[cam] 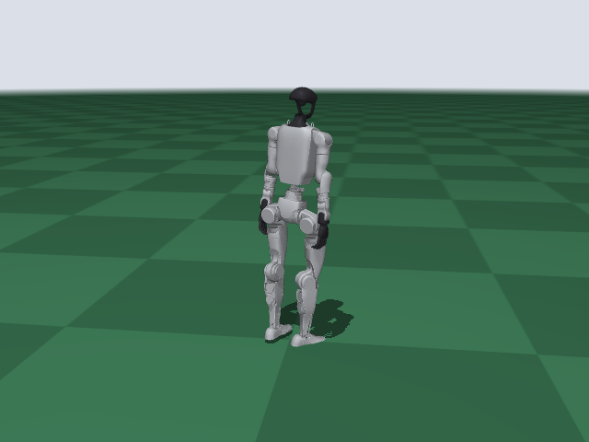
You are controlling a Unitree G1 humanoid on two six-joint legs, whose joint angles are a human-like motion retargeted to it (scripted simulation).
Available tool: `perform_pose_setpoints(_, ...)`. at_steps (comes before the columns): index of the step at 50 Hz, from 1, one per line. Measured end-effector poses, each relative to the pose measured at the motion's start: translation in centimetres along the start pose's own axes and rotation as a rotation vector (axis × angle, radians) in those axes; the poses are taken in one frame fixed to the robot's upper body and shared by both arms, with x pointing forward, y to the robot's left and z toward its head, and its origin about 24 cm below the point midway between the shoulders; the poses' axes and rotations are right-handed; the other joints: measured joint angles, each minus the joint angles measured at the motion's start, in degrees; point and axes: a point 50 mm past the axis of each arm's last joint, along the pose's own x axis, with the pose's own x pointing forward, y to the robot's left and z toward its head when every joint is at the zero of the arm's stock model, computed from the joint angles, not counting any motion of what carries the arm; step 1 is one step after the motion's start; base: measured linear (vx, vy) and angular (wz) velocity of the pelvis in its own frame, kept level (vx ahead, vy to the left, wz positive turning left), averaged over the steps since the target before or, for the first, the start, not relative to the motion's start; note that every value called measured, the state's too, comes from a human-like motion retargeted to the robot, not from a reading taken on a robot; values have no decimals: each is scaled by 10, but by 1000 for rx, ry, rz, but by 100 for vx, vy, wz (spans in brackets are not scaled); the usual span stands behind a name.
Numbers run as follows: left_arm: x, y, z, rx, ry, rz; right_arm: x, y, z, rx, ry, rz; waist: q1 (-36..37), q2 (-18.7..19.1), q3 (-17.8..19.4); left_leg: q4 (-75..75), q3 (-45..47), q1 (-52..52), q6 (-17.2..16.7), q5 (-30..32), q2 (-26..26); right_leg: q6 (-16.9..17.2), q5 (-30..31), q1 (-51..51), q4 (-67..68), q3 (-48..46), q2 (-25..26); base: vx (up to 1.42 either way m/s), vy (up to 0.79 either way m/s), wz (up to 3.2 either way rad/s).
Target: Upper body actions
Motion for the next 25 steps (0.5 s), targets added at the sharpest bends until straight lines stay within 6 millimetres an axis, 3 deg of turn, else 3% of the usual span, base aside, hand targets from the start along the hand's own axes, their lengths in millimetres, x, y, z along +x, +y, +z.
perform_pose_setpoints(3, 1, 1, -4, -14, -13, 8, 0, 2, -3, 10, 11, 2, 13, -5, 1, 0, -21, 10, -2, -3, -1, -28, -11, -4, 12, 34, 16, 14, -11, 57)
perform_pose_setpoints(12, 2, 10, -30, -48, 74, 24, 0, 3, -2, -44, 20, 12, -4, 2, -21, -6, -47, 20, -8, -10, 9, -42, -20, 15, -4, 5, 38, 11, -8, 25)
perform_pose_setpoints(25, 2, -7, -7, -24, 0, -12, 0, 7, -5, -88, 38, 42, -10, 8, -22, -9, -43, 26, -16, -22, 22, -55, -21, 16, -3, 11, 51, 2, -2, -1)
